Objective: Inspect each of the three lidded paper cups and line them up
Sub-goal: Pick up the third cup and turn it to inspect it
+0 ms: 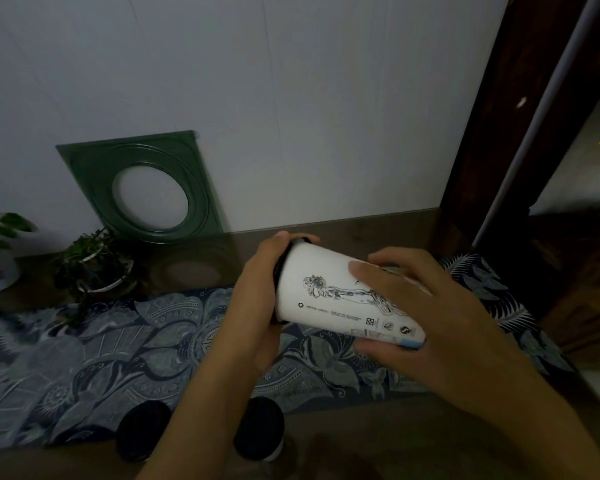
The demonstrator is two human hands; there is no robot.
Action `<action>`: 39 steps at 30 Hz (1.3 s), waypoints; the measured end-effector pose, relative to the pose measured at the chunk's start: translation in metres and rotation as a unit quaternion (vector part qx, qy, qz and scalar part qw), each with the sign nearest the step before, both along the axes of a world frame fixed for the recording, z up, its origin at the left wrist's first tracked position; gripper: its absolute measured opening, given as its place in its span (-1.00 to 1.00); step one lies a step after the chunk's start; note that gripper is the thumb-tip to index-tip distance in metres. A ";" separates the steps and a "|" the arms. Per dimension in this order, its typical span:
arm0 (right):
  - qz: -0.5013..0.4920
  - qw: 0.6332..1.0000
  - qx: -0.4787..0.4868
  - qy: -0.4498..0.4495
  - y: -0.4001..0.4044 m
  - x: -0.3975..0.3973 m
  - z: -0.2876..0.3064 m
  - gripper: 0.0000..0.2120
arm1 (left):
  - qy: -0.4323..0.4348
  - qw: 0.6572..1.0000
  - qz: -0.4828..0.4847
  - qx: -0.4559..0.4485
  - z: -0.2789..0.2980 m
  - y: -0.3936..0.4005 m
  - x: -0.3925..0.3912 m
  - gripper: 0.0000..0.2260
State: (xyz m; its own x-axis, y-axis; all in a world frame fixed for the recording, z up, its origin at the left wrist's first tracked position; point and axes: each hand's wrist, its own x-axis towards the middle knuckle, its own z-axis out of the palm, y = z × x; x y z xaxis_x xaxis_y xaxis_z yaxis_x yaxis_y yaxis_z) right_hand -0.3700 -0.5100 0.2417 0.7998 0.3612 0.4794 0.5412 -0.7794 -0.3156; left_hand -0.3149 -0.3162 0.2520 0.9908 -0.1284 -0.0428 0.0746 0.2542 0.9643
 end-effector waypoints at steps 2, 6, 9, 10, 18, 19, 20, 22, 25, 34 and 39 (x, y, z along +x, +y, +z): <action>-0.005 1.000 0.005 -0.010 0.000 0.001 -0.001 -0.27 | -0.009 1.000 -0.003 0.008 0.001 0.001 0.000 -0.69; -0.013 0.964 0.243 0.110 0.008 -0.008 0.002 -0.30 | -0.083 0.996 -0.002 0.036 0.003 0.003 -0.003 -0.66; 0.016 0.873 0.414 0.258 0.009 -0.009 0.004 -0.51 | -0.137 0.989 -0.015 0.049 0.004 0.005 -0.005 -0.63; 0.029 0.839 0.454 0.297 0.009 -0.008 0.005 -0.51 | -0.149 0.987 -0.018 0.050 0.004 0.005 -0.006 -0.61; 0.023 0.889 0.390 0.240 0.008 -0.009 0.008 -0.50 | -0.083 0.996 0.020 0.017 0.002 0.001 -0.005 -0.72; 0.015 0.926 0.329 0.184 0.008 -0.010 0.008 -0.42 | -0.050 0.999 0.017 -0.003 0.001 0.002 -0.005 -0.71; 0.012 0.958 0.260 0.121 0.008 -0.010 0.009 -0.35 | -0.020 0.999 0.009 -0.024 0.001 0.002 -0.005 -0.69; 0.016 0.993 0.113 0.011 0.008 -0.009 0.010 -0.28 | 0.027 0.998 -0.013 -0.057 0.000 0.004 -0.003 -0.66; -0.002 0.999 0.013 -0.037 0.009 -0.008 0.012 -0.31 | 0.053 0.996 -0.039 -0.065 0.001 0.007 -0.004 -0.65; 0.004 0.837 0.474 0.275 0.016 -0.010 0.020 -0.63 | -0.155 0.988 -0.010 0.013 0.004 0.006 -0.008 -0.64; 0.024 0.822 0.474 0.314 0.013 -0.009 0.017 -0.62 | -0.123 0.992 0.024 0.012 0.003 0.005 -0.009 -0.71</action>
State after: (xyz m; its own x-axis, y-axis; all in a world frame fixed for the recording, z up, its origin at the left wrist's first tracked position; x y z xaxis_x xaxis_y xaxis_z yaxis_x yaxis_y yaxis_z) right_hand -0.3786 -0.4971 0.2592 0.9930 0.1010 0.0605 0.0612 -0.0039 -0.9981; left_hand -0.3237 -0.3117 0.2555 0.9766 -0.0818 0.1987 -0.1756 0.2291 0.9574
